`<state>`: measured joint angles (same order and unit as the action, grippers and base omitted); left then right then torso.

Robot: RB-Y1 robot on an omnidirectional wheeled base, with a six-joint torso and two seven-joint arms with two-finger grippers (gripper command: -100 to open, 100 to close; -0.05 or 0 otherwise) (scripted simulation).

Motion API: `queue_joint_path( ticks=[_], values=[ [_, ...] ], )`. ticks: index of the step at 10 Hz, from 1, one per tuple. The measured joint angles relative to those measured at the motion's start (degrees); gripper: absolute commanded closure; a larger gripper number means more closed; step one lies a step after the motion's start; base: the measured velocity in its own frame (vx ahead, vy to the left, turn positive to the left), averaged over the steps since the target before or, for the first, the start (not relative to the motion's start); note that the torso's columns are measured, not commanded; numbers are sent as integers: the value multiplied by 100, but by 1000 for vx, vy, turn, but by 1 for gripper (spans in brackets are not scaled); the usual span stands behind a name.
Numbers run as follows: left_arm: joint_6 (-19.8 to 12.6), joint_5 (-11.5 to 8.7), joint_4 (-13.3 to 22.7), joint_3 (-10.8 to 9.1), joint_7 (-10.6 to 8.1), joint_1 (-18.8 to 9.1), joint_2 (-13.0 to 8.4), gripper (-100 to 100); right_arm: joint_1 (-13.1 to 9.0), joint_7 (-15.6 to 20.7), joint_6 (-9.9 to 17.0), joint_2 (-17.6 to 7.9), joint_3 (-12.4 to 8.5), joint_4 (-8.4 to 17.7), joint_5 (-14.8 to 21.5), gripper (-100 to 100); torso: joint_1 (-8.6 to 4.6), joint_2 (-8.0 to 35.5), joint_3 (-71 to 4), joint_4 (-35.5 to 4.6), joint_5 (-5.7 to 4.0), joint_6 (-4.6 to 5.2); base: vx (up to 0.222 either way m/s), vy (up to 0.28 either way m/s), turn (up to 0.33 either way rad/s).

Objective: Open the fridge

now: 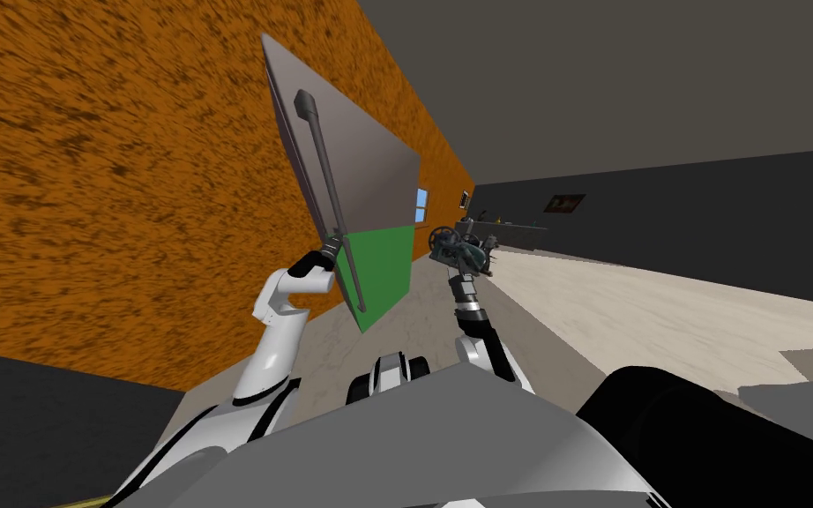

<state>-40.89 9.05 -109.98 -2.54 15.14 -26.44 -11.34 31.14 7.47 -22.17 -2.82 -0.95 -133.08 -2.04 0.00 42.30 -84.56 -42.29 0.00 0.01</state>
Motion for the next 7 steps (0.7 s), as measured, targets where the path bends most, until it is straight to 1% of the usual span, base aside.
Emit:
queue_joint_path(
  ticks=[2,3,4,7],
  values=[
    [-318,-55,121,49,20,-316,-30,-100,0,0,0,0,0,0,0,0,-2,-5,-3,0,-1,0,11,-50,105],
    [-495,-113,253,79,32,-483,-62,-100,0,0,0,0,0,0,0,0,-6,-24,-21,-9,-9,10,-9,-47,96],
    [-663,-117,319,115,38,-643,-63,-100,0,0,0,0,0,0,0,0,-11,-28,-22,-4,-9,10,9,-49,59],
    [-1059,-212,574,186,55,-1128,-168,-100,0,0,0,0,0,0,0,0,-1,-21,-16,4,-2,3,5,-40,72]
  ],
)
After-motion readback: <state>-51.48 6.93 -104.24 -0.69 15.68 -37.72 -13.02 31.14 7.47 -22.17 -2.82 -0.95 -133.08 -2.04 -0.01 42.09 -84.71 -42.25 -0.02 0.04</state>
